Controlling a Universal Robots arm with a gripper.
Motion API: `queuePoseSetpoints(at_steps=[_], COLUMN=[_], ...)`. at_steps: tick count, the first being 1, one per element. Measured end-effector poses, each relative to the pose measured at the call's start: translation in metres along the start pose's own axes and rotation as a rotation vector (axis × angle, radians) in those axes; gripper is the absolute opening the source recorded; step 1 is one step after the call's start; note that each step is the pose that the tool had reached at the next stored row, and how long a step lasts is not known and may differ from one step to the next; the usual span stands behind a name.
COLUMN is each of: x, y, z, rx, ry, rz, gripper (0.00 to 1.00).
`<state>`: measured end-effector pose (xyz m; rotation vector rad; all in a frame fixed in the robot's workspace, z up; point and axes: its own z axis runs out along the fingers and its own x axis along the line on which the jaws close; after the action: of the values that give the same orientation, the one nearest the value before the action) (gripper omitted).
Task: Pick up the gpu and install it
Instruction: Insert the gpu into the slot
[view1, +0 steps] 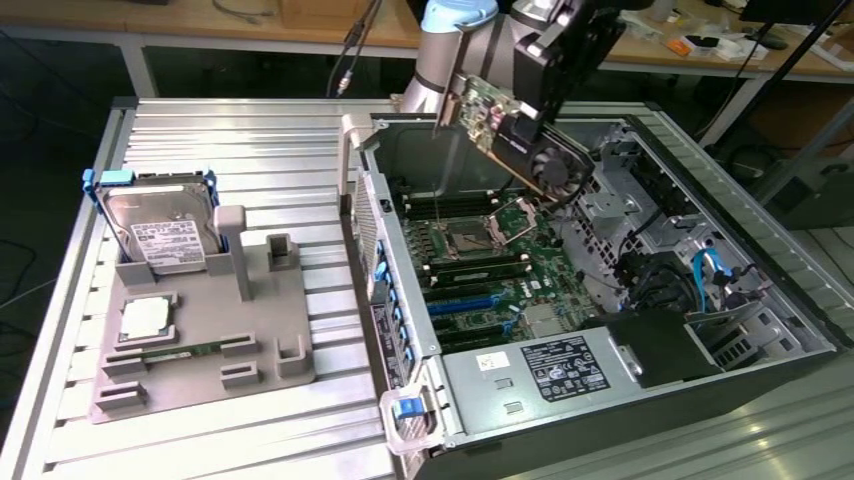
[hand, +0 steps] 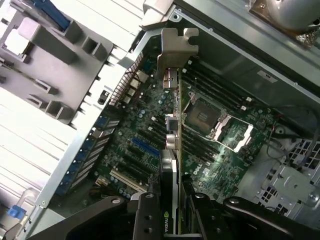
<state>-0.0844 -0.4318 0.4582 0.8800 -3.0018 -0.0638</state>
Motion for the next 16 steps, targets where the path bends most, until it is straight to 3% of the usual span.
queuePoseSetpoints(at_steps=[2,5,16], x=[0.0000,0.0000,0.0000], y=[0.0000,-0.0001,-0.0002], z=[0.0005,0.0023,0.0051], rx=[0.0000,0.0002,0.0003], ry=[0.0016,0.0065,0.0156], rz=[-0.037,-0.150,-0.365], gripper=[0.27,0.27,0.27])
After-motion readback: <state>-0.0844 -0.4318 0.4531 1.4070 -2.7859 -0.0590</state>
